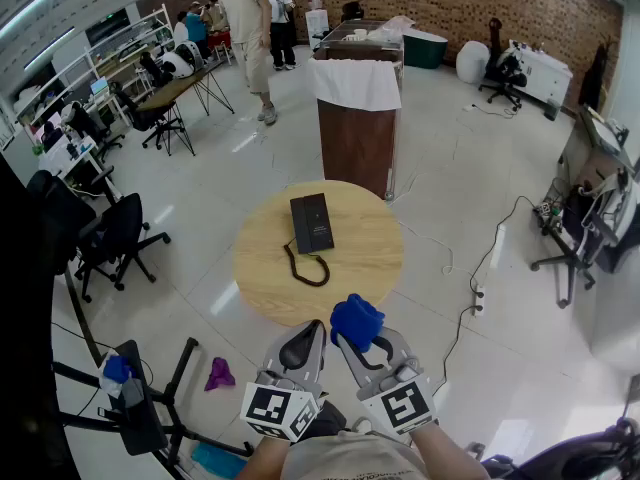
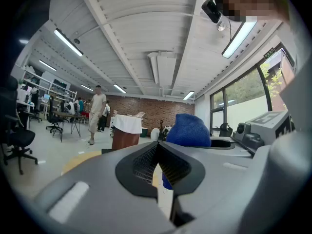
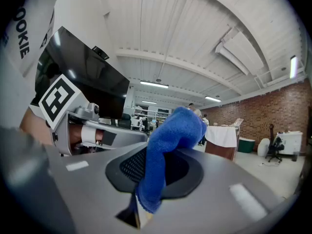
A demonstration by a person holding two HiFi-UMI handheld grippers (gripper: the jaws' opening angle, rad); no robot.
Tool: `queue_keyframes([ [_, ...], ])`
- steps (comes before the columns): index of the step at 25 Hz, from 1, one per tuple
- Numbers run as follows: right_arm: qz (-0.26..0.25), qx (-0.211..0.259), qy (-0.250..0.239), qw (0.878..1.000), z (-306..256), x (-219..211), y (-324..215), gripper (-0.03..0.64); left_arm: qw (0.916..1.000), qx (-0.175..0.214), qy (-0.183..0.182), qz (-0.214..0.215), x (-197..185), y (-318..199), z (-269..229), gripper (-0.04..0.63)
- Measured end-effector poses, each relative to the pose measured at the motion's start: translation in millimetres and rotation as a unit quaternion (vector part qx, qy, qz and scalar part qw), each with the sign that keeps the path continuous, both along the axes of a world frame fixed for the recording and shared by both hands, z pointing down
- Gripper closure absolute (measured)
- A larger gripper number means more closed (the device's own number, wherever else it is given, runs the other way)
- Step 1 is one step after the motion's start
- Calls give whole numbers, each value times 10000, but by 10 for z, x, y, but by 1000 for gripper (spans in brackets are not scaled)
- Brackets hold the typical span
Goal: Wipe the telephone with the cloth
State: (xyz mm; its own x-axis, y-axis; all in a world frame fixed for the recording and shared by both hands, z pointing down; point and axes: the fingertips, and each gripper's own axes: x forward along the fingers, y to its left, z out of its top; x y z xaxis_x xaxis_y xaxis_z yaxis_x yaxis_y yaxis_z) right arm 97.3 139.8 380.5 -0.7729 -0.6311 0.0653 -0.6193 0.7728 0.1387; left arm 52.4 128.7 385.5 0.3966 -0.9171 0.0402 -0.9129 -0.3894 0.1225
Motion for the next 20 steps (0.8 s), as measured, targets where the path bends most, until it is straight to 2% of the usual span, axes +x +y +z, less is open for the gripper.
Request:
queue_keyframes([
  [8, -24, 22, -61, 10000, 23, -3, -275, 552, 10000, 18, 1, -54, 30, -253, -123, 595],
  [20, 13, -54, 131, 9999, 151, -361, -1021, 552, 10000, -18, 66, 13, -322, -1058, 65, 595],
])
